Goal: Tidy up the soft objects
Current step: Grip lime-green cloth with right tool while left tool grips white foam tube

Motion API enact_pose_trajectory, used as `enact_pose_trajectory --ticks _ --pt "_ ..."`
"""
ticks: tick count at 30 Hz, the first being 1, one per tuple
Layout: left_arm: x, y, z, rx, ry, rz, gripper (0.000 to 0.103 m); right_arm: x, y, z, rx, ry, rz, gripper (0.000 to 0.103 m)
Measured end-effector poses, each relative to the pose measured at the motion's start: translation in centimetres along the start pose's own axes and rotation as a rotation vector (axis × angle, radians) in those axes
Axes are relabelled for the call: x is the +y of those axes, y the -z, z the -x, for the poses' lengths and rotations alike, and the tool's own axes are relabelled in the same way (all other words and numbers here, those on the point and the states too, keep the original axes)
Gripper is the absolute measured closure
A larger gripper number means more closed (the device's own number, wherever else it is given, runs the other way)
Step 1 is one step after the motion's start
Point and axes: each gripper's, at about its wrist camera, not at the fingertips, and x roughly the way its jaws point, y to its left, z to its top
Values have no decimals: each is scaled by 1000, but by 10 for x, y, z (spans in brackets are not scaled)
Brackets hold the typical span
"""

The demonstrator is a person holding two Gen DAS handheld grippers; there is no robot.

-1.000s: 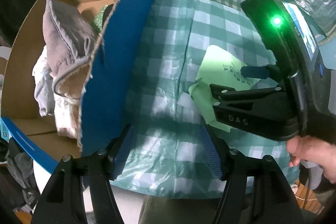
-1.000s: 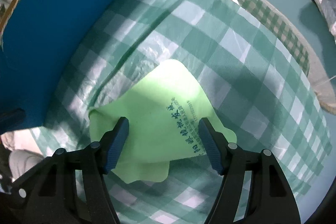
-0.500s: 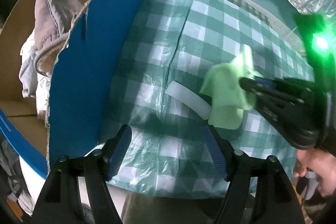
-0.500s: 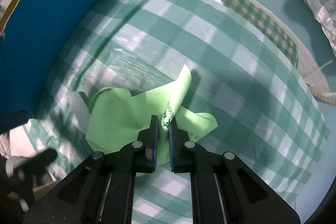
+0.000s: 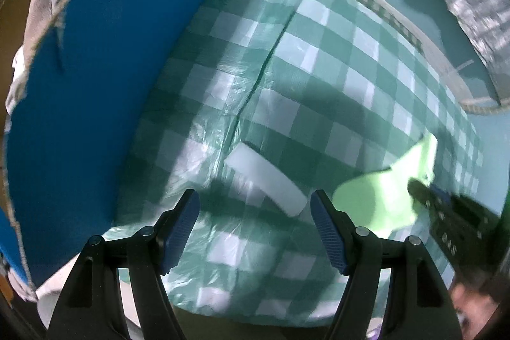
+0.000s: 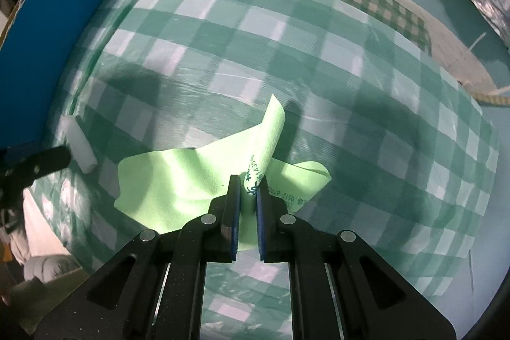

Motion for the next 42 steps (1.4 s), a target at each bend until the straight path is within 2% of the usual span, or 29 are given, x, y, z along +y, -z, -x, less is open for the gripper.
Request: enact_pose_trajectory --ticks 4,6,8,9,13,16,19,20,21,24,27,35,38,42 --pt "-2 -10 -12 22 -1 84 30 -11 0 1 -8 -35 -37 93" --pt "0 -13 -16 35 15 122 29 -13 1 3 -13 -38 -48 80" --pt "0 -16 -20 52 23 141 30 -10 2 4 -15 -47 -43 52" --pt "0 -17 -23 58 27 147 29 -10 2 5 -21 -44 -37 49" --pt "1 -19 -29 72 13 160 31 -7 3 8 -30 -43 -20 46" --pt "-3 -22 -31 79 4 154 43 0 5 11 -33 -49 -9 45" --pt "-5 -29 -36 92 -42 137 56 7 4 11 -29 -55 2 45" --pt "-7 -29 -36 94 -60 127 67 9 4 11 -30 -56 6 44" --pt "-7 -29 -35 94 -58 122 75 13 4 11 -30 -58 13 44" --pt "-7 -29 -32 100 -11 103 83 20 4 8 -23 -49 34 44" --pt "-11 -27 -30 102 10 94 87 28 6 6 -14 -34 50 44" --pt "-2 -18 -18 99 66 65 89 34 6 -1 5 -12 54 44" --pt "6 -10 -9 90 68 53 89 39 9 -8 28 10 69 44" --pt "4 -5 -3 71 58 14 89 52 16 -10 8 79 146 46"
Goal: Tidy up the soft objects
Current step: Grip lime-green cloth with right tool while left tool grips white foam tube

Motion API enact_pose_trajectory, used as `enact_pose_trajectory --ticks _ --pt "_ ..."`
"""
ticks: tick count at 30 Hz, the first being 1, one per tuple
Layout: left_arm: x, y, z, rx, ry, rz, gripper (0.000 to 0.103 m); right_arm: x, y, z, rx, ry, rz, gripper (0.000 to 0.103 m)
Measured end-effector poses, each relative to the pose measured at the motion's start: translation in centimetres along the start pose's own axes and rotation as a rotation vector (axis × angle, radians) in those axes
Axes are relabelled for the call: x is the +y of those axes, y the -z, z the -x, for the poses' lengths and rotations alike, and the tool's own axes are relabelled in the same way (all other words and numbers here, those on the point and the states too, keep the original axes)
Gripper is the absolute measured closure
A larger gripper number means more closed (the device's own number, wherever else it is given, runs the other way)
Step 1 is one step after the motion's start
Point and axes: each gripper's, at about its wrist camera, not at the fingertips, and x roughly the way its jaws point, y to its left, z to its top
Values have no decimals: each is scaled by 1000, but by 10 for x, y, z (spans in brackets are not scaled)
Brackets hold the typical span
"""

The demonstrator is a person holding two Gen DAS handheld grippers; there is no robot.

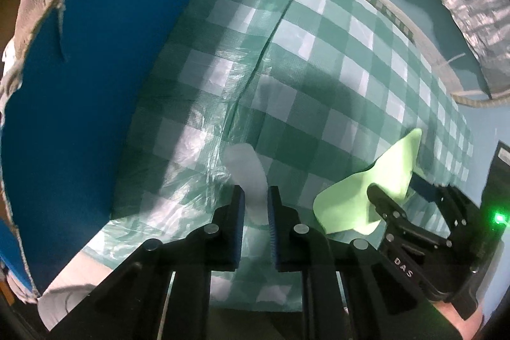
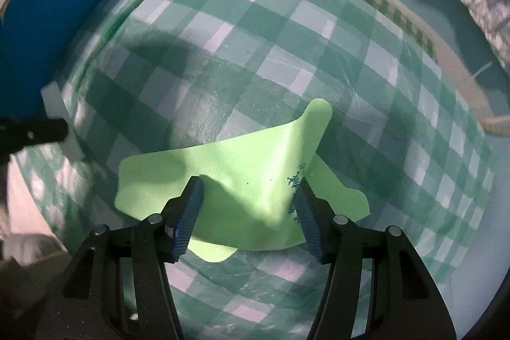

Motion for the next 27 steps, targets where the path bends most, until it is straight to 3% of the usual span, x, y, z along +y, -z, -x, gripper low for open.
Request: enact_pose_trajectory --ticks 2,5,18,27 --pt "-4 0 -1 -6 -5 -22 89 4 2 2 -18 6 14 57" --pt "-8 5 1 -18 -25 -69 89 8 4 6 -29 13 33 93" --pt "-32 21 25 -109 -112 -300 89 -4 8 42 -91 -96 -64 96" --pt "-28 30 54 -148 -116 -357 89 -10 8 78 -148 -122 -90 96"
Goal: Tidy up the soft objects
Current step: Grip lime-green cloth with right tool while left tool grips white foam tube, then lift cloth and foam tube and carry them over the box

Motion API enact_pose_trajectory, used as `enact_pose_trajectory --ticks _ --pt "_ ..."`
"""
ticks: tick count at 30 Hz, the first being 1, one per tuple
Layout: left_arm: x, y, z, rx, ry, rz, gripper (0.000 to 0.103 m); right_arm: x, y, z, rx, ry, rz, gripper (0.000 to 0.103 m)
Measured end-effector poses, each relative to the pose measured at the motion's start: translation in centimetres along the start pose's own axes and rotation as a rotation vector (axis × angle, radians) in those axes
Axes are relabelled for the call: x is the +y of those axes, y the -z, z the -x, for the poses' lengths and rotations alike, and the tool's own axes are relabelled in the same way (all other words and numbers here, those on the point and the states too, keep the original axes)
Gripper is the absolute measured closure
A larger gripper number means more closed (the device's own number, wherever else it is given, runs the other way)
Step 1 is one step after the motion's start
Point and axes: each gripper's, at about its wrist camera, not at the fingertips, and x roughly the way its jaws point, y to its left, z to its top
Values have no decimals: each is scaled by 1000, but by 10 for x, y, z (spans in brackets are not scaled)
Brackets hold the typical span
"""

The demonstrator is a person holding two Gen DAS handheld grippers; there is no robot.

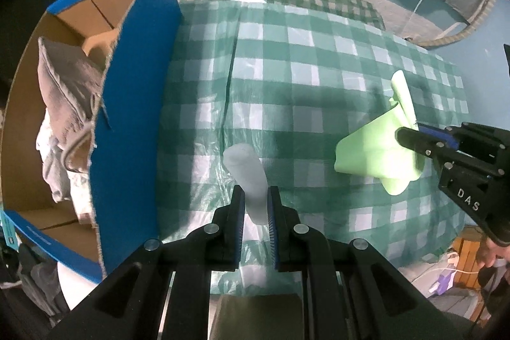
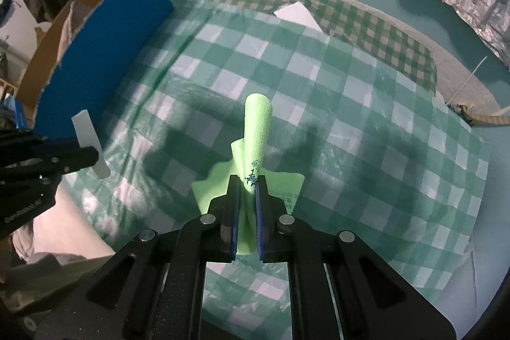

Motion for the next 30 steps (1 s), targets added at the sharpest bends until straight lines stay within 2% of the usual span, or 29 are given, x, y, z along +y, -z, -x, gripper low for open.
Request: enact_pose_trajectory --ticks 16,30 --pt "-4 1 50 -83 -18 -65 89 18 -20 46 -60 -29 25 96" --pt "26 -3 86 -149 -31 -16 89 61 -53 74 -122 -66 101 96"
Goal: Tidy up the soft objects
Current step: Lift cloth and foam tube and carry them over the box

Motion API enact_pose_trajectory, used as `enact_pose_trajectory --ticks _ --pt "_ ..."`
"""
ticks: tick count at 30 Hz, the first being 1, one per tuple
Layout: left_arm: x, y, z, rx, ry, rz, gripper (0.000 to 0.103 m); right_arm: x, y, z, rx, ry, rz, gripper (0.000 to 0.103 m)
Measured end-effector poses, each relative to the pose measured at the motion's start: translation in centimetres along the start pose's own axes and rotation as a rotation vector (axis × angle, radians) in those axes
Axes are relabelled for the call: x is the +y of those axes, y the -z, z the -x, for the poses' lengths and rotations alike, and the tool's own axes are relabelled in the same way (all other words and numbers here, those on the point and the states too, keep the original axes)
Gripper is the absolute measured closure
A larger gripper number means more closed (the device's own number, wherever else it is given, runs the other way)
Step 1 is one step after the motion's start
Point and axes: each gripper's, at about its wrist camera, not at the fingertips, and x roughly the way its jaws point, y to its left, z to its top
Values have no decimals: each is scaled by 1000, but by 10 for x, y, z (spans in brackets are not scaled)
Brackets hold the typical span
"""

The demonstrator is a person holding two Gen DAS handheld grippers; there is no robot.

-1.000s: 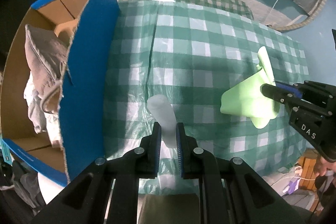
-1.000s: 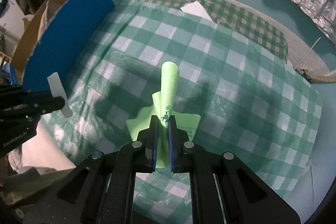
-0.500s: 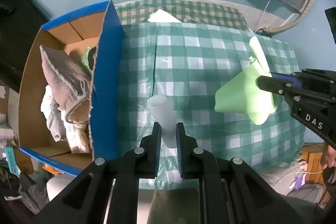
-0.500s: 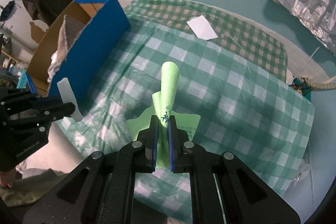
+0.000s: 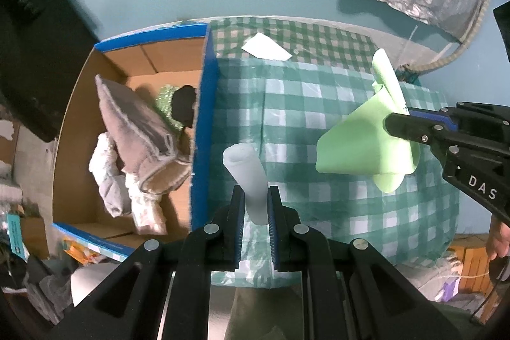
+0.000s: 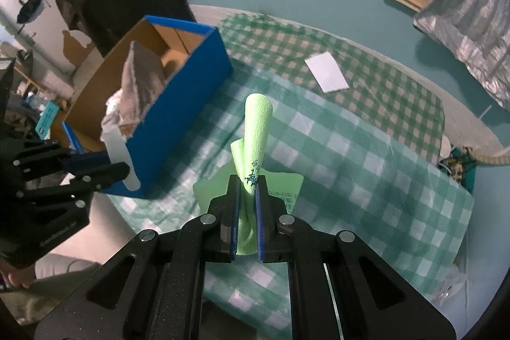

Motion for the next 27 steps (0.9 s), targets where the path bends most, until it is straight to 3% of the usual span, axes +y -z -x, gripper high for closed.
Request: enact_pose_trajectory --ticks 16,27 --pt "71 -6 29 -58 -37 140 89 81 -71 -4 -71 -80 150 96" --pt "129 -9 28 -68 -82 250 89 130 -109 -27 -67 -109 238 96"
